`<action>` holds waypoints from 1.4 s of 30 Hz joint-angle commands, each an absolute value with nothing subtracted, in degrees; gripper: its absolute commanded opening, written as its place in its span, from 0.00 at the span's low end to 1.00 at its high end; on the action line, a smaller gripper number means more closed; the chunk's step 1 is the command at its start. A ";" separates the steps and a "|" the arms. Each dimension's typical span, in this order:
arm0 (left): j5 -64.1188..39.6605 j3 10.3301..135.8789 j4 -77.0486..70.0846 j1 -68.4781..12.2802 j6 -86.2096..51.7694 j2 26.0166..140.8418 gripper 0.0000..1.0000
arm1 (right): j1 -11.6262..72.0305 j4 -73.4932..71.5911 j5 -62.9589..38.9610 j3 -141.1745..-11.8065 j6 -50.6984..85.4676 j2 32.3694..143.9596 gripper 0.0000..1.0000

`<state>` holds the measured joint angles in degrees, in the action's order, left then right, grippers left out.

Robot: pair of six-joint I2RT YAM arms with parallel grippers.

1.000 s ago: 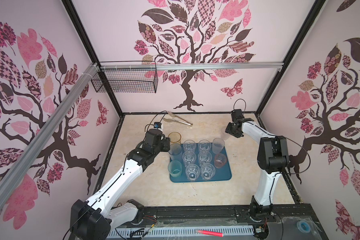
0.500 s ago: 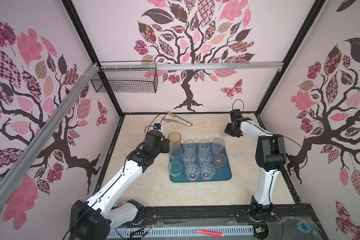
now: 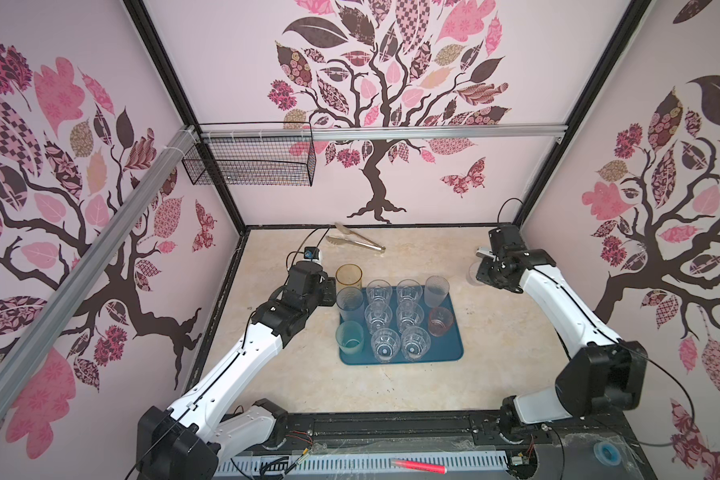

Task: Place the glasses into the tray
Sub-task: Pick up the glass from the top-right of the table, then place the glass on the tray.

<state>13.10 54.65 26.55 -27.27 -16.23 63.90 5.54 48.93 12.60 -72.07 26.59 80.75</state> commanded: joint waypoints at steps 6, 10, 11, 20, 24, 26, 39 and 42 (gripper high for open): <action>14.21 55.02 26.73 -27.33 -17.47 63.97 0.59 | 12.03 62.86 12.00 -62.87 31.39 69.96 0.01; 13.29 54.94 26.61 -27.27 -18.28 64.24 0.59 | 18.70 63.55 11.94 -59.87 36.16 69.29 0.00; 13.28 54.70 26.63 -27.25 -18.37 64.08 0.59 | 19.95 63.23 12.00 -58.95 37.25 68.75 0.00; 12.92 53.24 26.37 -27.25 -18.89 63.61 0.59 | 26.99 60.84 10.20 -54.41 39.52 69.21 0.00; 13.49 53.18 26.33 -27.32 -18.81 63.90 0.59 | 29.49 57.75 9.90 -53.13 40.34 72.16 0.00; 13.62 53.33 26.48 -27.30 -18.72 63.89 0.59 | 29.98 56.17 9.67 -52.85 40.43 73.38 0.00; 13.80 52.82 26.63 -27.30 -19.16 63.55 0.59 | 32.21 50.21 8.50 -49.76 39.82 80.09 0.06; 13.94 52.82 26.72 -27.33 -19.07 63.55 0.59 | 32.25 50.10 8.59 -50.07 39.31 80.61 0.13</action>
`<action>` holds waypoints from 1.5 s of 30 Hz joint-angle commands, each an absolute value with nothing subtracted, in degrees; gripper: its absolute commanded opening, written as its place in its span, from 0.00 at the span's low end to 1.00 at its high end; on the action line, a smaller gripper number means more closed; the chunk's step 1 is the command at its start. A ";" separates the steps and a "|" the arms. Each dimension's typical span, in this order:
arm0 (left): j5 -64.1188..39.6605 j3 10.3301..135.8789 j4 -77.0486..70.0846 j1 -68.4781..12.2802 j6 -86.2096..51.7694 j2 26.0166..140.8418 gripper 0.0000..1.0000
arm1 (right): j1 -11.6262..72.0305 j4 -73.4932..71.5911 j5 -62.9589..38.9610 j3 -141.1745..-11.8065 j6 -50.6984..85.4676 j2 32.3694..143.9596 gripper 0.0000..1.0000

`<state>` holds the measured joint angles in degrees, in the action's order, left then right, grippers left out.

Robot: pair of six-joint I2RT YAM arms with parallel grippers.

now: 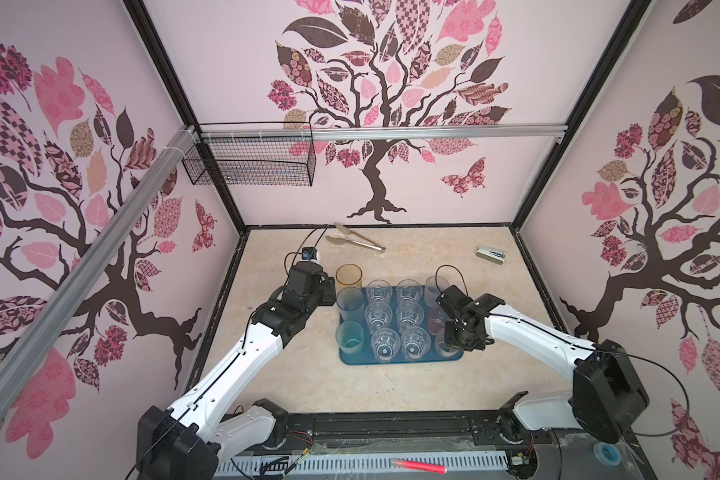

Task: Place the glasses into the tray
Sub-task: Place the glass on the tray, then reset both arms

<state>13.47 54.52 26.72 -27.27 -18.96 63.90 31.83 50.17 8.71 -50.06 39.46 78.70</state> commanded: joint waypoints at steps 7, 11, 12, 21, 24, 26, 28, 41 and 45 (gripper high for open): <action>13.95 53.23 27.10 -27.29 -19.16 63.05 0.60 | 32.20 52.95 9.20 -53.91 38.86 80.32 0.33; 14.65 53.83 28.41 -27.26 -18.94 62.63 0.61 | 32.25 56.07 10.91 -58.61 37.84 78.87 0.46; 14.91 54.16 29.08 -27.28 -18.90 62.43 0.62 | 32.21 56.97 11.27 -60.05 37.49 78.65 0.48; 19.02 55.20 32.69 -27.10 -17.96 57.73 0.71 | 28.20 58.32 17.81 -72.39 32.17 75.78 0.81; 22.48 54.59 32.37 -26.90 -17.37 55.98 0.76 | 24.31 50.65 18.41 -72.67 30.43 72.96 0.99; 26.65 53.40 31.03 -26.80 -16.75 54.84 0.78 | 22.71 42.77 21.31 -70.64 29.11 71.46 0.99; 30.80 50.67 26.59 -26.81 -13.93 53.28 0.79 | 22.59 31.98 24.34 -66.35 25.43 70.27 0.99; 57.16 37.62 -12.39 -15.86 -5.18 67.07 0.88 | 17.70 -31.79 44.66 -34.16 2.13 75.72 1.00; 61.06 36.25 -19.71 -14.61 -4.83 76.61 0.89 | 17.33 -43.16 45.56 -29.66 -0.09 81.03 1.00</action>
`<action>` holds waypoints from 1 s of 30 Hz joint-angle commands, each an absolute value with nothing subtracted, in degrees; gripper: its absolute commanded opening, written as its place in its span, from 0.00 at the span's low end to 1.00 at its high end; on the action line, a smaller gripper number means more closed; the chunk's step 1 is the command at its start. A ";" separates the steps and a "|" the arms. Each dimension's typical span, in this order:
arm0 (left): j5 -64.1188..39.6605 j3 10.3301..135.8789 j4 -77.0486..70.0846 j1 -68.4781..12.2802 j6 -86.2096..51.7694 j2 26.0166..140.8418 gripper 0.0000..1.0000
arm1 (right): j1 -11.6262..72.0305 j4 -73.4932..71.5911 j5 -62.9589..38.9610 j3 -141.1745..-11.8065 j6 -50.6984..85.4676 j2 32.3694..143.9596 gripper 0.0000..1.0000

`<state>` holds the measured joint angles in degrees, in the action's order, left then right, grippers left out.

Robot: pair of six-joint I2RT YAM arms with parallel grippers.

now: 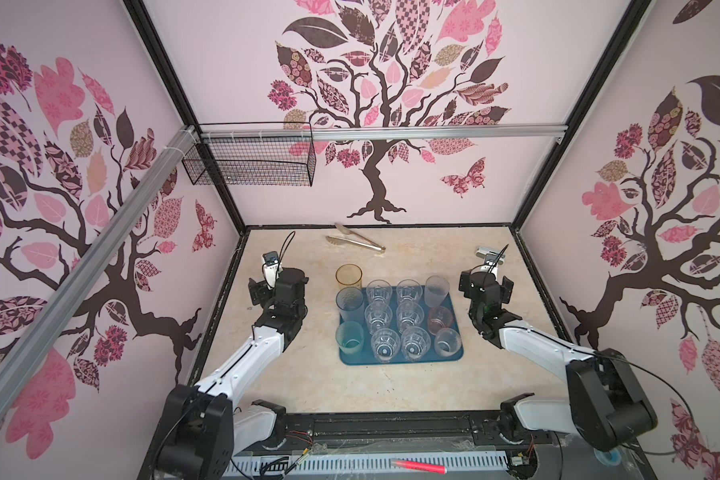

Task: Place the glasses into the tray
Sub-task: Reset both arms

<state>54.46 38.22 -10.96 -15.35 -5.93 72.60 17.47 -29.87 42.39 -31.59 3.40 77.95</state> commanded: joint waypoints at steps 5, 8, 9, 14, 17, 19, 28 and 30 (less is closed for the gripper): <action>56.00 29.85 -32.20 -13.78 -1.34 82.39 0.89 | 16.24 -52.23 42.11 -25.51 -4.07 85.13 1.00; 50.26 27.06 -41.02 -12.97 0.48 85.11 0.89 | 14.55 -58.61 38.94 -21.23 -2.49 85.60 0.99; 48.74 26.77 -42.76 -12.65 0.10 86.31 0.89 | 14.12 -60.10 38.46 -20.32 -1.99 85.91 0.99; 43.38 26.83 -45.54 -10.94 -0.22 89.60 0.89 | 13.12 -70.80 34.10 -16.00 -2.02 88.88 0.99; 41.35 26.35 -44.74 -10.37 -0.87 88.81 0.89 | 12.60 -68.88 32.03 -16.40 -1.77 88.37 0.99; 39.22 25.93 -44.83 -9.44 -1.42 88.32 0.89 | 11.55 -68.76 28.67 -16.11 -1.54 88.18 0.99; 26.71 24.32 -44.89 -4.51 -3.58 87.22 0.97 | 6.85 -73.44 18.37 -13.33 1.39 90.12 0.99; 22.46 24.09 -45.07 -2.84 -3.95 87.33 0.98 | 6.88 -74.33 17.84 -13.62 1.11 90.84 0.99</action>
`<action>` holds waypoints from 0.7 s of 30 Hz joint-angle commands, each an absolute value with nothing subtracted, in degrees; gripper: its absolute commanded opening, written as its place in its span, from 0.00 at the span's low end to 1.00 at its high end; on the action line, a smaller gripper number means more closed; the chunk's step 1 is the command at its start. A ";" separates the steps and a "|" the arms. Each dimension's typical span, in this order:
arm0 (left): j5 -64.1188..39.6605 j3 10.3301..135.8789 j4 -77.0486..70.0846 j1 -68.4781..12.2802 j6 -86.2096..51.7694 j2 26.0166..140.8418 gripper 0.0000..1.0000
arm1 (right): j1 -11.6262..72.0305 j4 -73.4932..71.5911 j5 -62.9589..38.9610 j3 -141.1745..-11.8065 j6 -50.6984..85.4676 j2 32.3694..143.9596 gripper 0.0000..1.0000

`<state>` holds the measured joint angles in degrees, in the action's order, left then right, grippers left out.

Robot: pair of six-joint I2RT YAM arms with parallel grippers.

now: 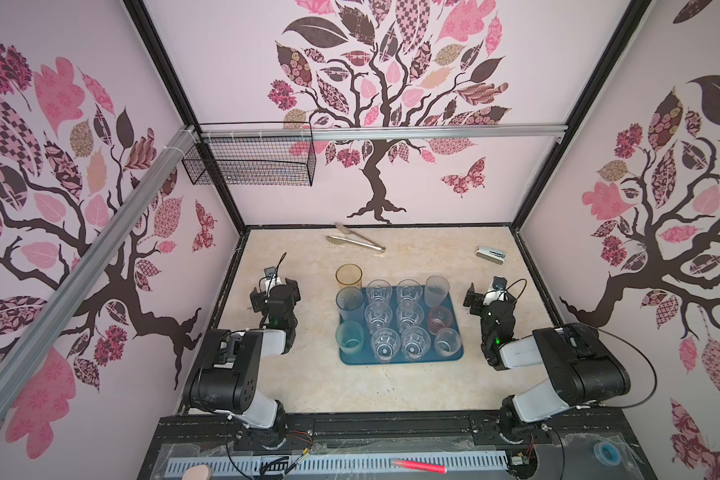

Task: Place the glasses into the tray
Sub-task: Reset both arms

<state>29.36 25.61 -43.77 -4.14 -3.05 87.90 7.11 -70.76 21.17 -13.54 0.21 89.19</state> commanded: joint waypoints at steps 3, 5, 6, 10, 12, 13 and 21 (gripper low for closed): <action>18.39 21.02 -53.91 -0.66 -4.89 89.98 0.98 | 6.83 -71.65 17.84 -14.14 1.36 90.00 1.00; 17.76 20.97 -53.19 -0.62 -4.66 90.14 0.98 | 6.82 -72.11 17.93 -14.23 1.28 90.26 1.00; 17.06 21.75 -48.76 -0.50 -5.21 88.47 0.98 | 6.78 -72.09 18.01 -14.22 1.36 90.26 1.00; 17.22 21.45 -50.35 -0.53 -4.96 89.21 0.98 | 6.73 -71.47 18.80 -14.56 1.75 90.33 0.99; 17.51 21.08 -52.35 -0.53 -4.84 89.63 0.98 | 6.70 -71.28 18.80 -14.54 1.91 90.20 0.99; 17.53 20.94 -52.99 -0.52 -4.74 89.83 0.98 | 6.73 -71.19 18.81 -14.58 1.96 90.26 1.00; 18.19 21.35 -51.22 -1.10 -4.47 89.26 0.98 | 6.67 -71.19 18.64 -14.60 1.94 90.18 1.00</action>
<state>18.31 22.28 -50.46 -0.91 -4.51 89.52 6.92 -71.00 18.61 -13.56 1.41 89.67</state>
